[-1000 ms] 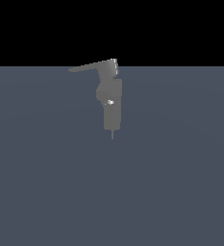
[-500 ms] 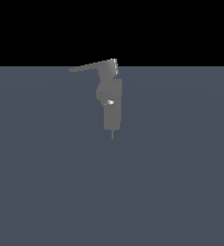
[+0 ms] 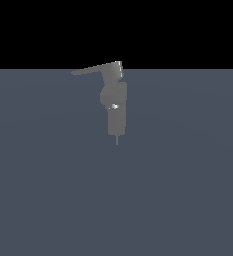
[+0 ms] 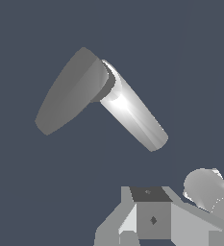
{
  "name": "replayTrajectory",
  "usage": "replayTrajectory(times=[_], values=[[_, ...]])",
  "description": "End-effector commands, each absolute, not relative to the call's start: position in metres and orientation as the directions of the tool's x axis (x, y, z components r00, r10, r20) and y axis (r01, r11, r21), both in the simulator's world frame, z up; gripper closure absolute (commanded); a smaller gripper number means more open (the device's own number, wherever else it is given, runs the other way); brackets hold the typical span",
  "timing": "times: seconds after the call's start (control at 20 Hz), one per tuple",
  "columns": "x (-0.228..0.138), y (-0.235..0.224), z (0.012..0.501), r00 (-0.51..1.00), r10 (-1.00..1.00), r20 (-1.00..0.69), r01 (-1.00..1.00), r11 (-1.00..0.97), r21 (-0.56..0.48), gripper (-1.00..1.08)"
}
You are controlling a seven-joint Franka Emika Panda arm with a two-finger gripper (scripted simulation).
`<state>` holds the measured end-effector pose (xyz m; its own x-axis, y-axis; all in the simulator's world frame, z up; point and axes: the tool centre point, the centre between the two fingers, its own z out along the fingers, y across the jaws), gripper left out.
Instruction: Turn on the faucet by rotating a designated handle.
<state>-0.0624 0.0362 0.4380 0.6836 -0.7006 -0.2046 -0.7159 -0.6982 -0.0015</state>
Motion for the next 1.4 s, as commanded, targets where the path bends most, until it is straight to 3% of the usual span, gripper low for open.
replayTrajectory(times=[0.0,1.35], values=[[-0.047,0.04,0.43,0.634,-0.745,-0.207,-0.759,-0.651,0.017,1.08],[0.085,0.099,0.299,0.048,-0.997,-0.059,-0.98,-0.058,0.189,1.08]])
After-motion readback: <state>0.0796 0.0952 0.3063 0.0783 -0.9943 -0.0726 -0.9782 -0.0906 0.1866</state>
